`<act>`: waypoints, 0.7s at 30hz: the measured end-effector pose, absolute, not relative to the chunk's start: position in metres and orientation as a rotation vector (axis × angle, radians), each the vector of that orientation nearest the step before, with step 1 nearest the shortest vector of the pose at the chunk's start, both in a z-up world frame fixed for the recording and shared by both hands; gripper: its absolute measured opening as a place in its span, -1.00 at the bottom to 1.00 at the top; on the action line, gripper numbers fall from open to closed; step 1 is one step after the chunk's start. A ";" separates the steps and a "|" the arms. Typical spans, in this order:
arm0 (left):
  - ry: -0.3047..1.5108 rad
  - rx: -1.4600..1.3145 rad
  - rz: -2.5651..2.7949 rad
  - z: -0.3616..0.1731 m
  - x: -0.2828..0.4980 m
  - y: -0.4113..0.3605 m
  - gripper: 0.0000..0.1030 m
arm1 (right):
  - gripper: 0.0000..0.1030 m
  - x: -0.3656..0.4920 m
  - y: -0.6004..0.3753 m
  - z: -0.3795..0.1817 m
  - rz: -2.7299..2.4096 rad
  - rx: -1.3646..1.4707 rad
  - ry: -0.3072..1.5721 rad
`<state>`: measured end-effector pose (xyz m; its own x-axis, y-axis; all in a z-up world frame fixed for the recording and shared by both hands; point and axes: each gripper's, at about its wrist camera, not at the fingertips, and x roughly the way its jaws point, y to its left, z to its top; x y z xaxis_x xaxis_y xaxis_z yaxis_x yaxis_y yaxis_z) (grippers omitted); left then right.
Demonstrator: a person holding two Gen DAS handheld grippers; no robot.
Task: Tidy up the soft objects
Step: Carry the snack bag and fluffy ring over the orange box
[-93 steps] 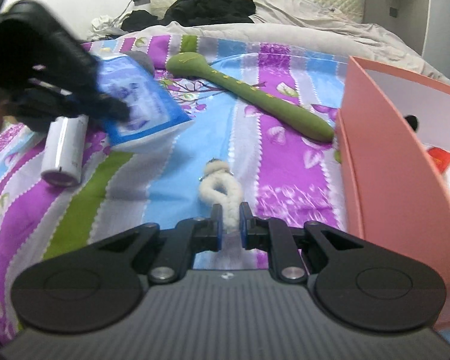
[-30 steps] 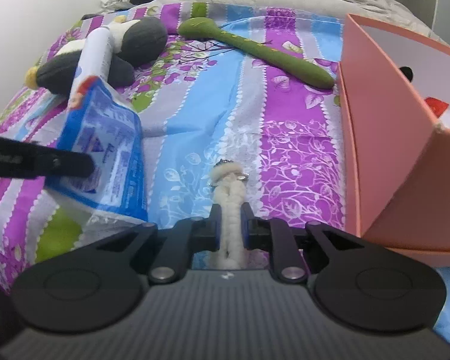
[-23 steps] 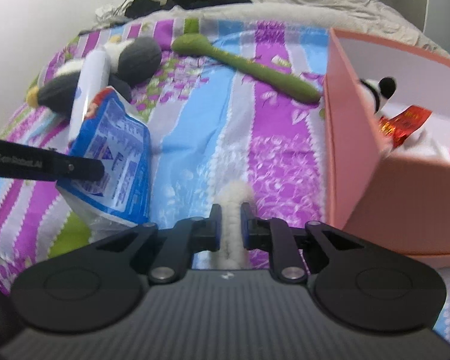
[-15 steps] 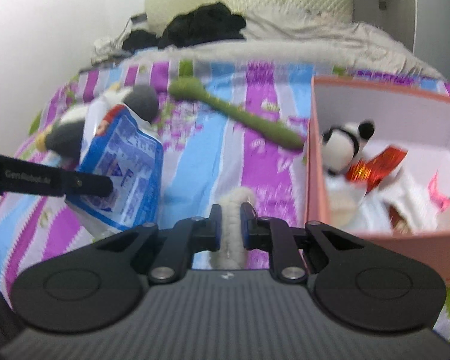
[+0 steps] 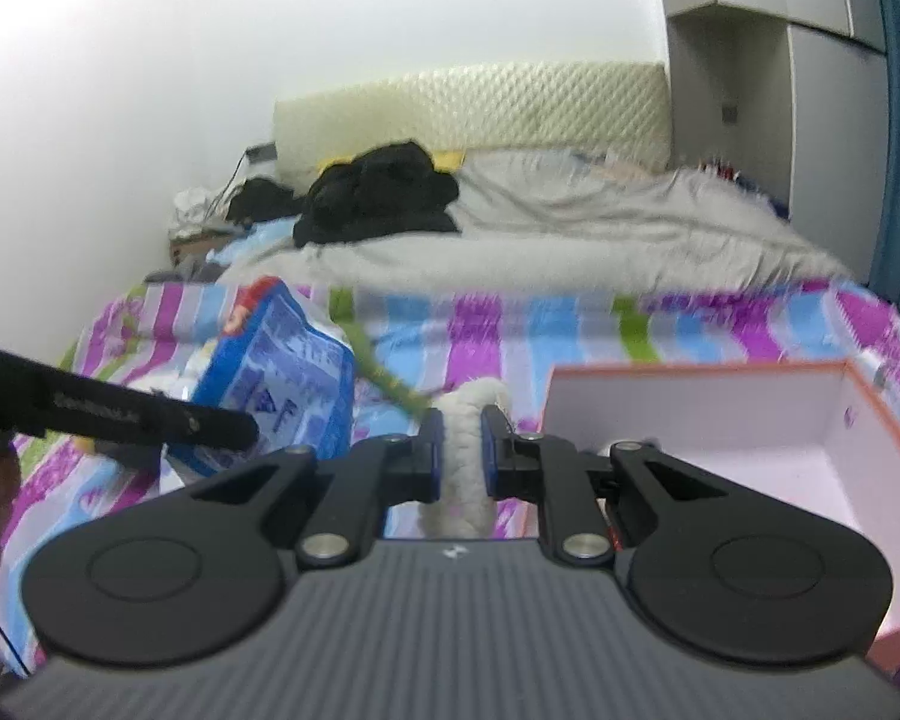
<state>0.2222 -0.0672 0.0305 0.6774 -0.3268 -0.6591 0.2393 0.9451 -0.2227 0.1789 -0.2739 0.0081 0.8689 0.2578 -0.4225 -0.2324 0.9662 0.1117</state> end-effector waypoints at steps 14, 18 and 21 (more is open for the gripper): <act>0.778 -0.118 -0.415 0.062 0.271 -0.143 -0.89 | -0.68 0.203 -0.336 0.036 0.146 0.081 0.431; 0.832 -0.111 -0.435 0.049 0.288 -0.165 -0.89 | -0.68 0.219 -0.359 0.023 0.108 0.119 0.507; 0.873 -0.095 -0.448 0.036 0.300 -0.182 -0.89 | -0.68 0.231 -0.370 0.009 0.080 0.122 0.572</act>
